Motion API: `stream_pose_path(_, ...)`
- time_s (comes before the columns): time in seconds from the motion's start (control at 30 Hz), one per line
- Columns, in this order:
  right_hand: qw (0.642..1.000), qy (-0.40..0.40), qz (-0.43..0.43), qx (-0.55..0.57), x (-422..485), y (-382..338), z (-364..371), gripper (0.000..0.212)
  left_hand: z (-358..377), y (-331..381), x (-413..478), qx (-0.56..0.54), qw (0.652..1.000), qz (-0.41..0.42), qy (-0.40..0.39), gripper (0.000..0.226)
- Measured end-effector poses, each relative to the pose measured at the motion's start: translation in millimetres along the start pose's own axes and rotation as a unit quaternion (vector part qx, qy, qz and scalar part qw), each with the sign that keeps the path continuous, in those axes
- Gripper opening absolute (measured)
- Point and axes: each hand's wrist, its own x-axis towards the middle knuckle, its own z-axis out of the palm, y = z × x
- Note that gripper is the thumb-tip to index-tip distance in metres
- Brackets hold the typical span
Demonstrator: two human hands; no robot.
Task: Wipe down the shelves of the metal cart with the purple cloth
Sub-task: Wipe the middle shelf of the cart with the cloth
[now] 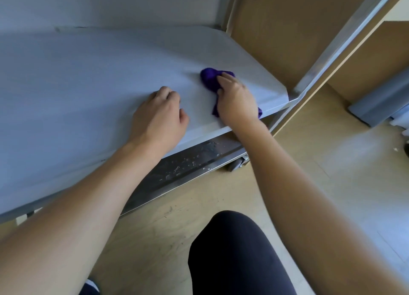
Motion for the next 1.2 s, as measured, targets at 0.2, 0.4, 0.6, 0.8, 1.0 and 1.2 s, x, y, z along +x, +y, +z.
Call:
stream_pose_path(0.2, 1.0, -0.012, -0.026, -0.002, -17.6, -33.9, 8.1, 0.051, -30.5, -16.8, -12.0, 0.025, 0.999, -0.03, 0.036, 0.026)
stream_pose_path(0.4, 0.998, -0.01, -0.051, 0.029, -25.9, -61.4, 8.3, 0.04, -65.6, -71.5, -45.8, 0.106, 0.989, -0.093, 0.048, 0.029)
stream_pose_path(0.6, 0.99, -0.027, -0.126, 0.049, -38.0, -119.9, 31.0, 0.034, -79.5, -85.6, -70.4, 0.124, 0.982, -0.139, 0.037, 0.032)
stream_pose_path(0.8, 0.976, -0.046, -0.205, 0.057, -61.0, -191.9, 53.0, 0.033, -93.0, -107.0, -89.2, 0.144, 0.971, -0.19, 0.027, 0.029)
stream_pose_path(1.0, 0.962, -0.065, -0.241, 0.111, -56.3, -193.7, 48.5, 0.036, -90.5, -115.2, -100.0, 0.114, 0.973, -0.191, 0.065, 0.031)
stream_pose_path(1.2, 0.986, -0.048, -0.147, 0.059, -37.6, -173.4, 42.9, 0.033, -84.7, -113.7, -99.2, 0.093, 0.976, -0.185, 0.073, 0.035)
